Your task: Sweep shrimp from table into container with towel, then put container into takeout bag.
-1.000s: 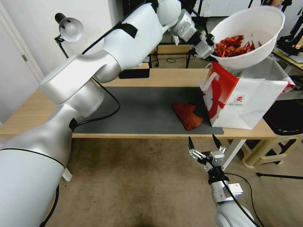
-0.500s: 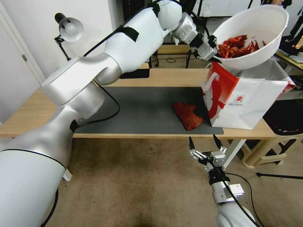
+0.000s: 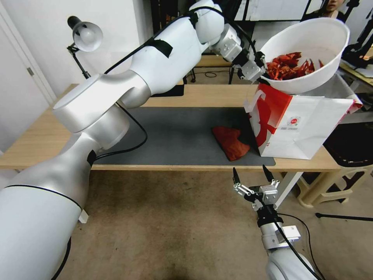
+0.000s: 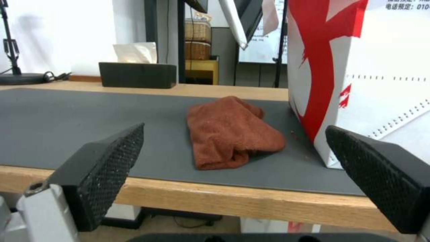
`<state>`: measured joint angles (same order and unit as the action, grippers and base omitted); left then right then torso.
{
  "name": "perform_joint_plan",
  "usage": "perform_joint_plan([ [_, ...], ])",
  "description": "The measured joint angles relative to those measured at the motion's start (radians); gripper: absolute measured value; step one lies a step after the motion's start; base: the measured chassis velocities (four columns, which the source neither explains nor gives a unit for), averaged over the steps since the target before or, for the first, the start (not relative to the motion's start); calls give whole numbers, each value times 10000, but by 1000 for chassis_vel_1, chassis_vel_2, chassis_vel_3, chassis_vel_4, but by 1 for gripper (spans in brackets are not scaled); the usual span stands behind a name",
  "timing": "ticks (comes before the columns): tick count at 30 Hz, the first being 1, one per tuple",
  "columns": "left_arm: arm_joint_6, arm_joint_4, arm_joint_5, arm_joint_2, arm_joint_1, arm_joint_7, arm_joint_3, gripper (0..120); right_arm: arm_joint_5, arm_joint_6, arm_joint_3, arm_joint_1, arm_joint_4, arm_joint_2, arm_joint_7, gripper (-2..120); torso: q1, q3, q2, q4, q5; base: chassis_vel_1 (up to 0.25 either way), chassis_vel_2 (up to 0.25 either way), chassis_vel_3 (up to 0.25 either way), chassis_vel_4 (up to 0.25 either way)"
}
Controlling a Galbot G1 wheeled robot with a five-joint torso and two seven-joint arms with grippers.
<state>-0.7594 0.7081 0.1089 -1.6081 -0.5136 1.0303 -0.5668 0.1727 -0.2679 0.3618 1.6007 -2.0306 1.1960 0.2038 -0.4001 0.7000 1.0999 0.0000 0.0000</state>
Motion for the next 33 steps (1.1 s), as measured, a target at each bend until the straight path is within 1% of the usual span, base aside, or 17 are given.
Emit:
perform_joint_plan([
  [1,0,0,0,0,0,0,0,22,0,0,0,0,0,0,0,100,0,0,0,0,0,0,0,0,0],
  [3,3,-38,-20,0,-70,-85,27,34,0,14,-25,-31,12,10,1,100,0,0,0,0,0,0,0,0,0],
  [5,4,-46,-33,0,-81,-105,29,38,0,18,-30,-35,12,16,0,100,1,0,0,1,0,0,0,0,0],
  [7,11,-56,-89,0,-93,-177,35,49,-1,23,-37,-40,12,29,2,100,1,0,0,0,0,0,0,0,0],
  [8,11,-56,-89,0,-93,-177,35,49,-1,23,-37,-40,12,29,2,100,1,0,0,0,0,0,0,0,0],
  [12,14,-30,-153,0,-91,-223,36,61,-3,24,-38,-28,12,29,3,100,1,0,0,0,-1,0,0,0,0],
  [15,26,31,-246,0,-85,-319,14,77,-3,25,-37,-15,-3,38,6,100,2,0,0,0,0,0,0,0,0],
  [17,47,30,-287,0,-85,-367,15,81,-3,26,-37,-14,-5,46,6,100,2,0,0,0,0,0,0,0,0],
  [19,172,24,-475,1,-87,-620,19,92,-3,26,-31,-12,-14,52,9,100,3,0,0,1,0,0,0,0,0],
  [24,484,66,-1089,2,-87,-1097,-136,100,-2,35,-12,-18,-37,42,18,100,2,0,0,1,0,0,0,0,0],
  [25,601,91,-1399,1,-87,-1297,-269,100,-1,37,-10,-24,-43,39,18,100,2,0,1,1,0,0,0,0,0],
  [27,930,114,-2109,0,-81,-2178,-668,100,3,44,-8,-29,-52,40,23,100,2,0,1,0,0,0,0,0,0],
  [28,930,114,-2109,0,-81,-2178,-668,100,3,44,-8,-29,-52,40,23,100,2,0,1,0,0,0,0,0,0],
  [29,1038,114,-2342,0,-73,-2537,-817,100,4,46,-7,-31,-53,43,25,100,2,0,0,0,0,0,0,0,0],
  [31,1635,269,-3469,37,-14,-4032,-1660,100,4,48,-12,-32,-52,56,27,100,2,0,0,-2,0,0,0,0,0],
  [32,1635,269,-3469,37,-14,-4032,-1660,100,4,48,-12,-32,-52,56,27,100,2,0,0,-2,0,0,0,0,0],
  [33,1909,406,-4006,157,11,-4731,-2076,100,5,48,-19,-30,-50,57,27,100,1,0,1,-8,1,0,0,0,0],
])
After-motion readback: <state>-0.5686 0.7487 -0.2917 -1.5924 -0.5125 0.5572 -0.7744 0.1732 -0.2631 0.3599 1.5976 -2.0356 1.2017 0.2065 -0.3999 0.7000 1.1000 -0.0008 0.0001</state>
